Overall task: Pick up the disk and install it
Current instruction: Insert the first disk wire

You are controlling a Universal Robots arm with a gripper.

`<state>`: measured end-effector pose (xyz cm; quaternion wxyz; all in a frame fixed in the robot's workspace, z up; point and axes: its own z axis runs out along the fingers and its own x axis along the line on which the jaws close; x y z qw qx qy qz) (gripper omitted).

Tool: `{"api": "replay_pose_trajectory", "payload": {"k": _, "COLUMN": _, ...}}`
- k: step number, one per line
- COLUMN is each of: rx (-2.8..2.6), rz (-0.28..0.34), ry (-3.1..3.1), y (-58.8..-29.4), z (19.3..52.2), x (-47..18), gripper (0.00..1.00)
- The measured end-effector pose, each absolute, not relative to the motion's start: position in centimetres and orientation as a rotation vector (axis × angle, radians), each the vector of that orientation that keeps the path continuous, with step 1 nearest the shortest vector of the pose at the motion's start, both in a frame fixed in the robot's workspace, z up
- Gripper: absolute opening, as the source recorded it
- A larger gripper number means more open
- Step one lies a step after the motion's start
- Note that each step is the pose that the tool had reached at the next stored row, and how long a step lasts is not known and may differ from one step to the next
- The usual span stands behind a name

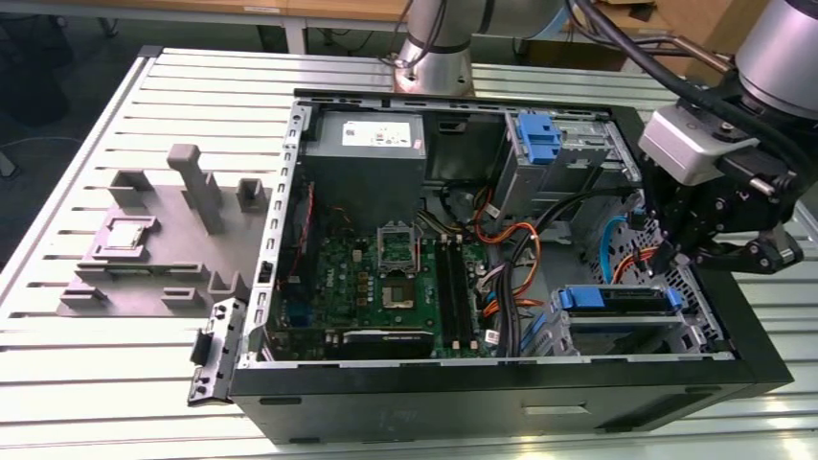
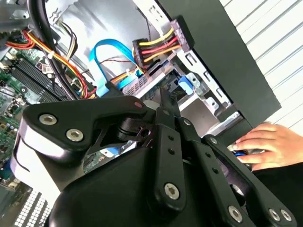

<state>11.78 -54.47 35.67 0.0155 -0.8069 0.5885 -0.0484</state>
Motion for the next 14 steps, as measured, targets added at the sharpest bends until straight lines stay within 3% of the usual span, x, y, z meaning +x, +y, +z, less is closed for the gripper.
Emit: {"api": "replay_pose_trajectory", "payload": {"k": 14, "rx": -2.513, "rz": -0.156, "ry": 1.832, "y": -52.6, "z": 35.6, "x": 13.5, "gripper": 0.11}}
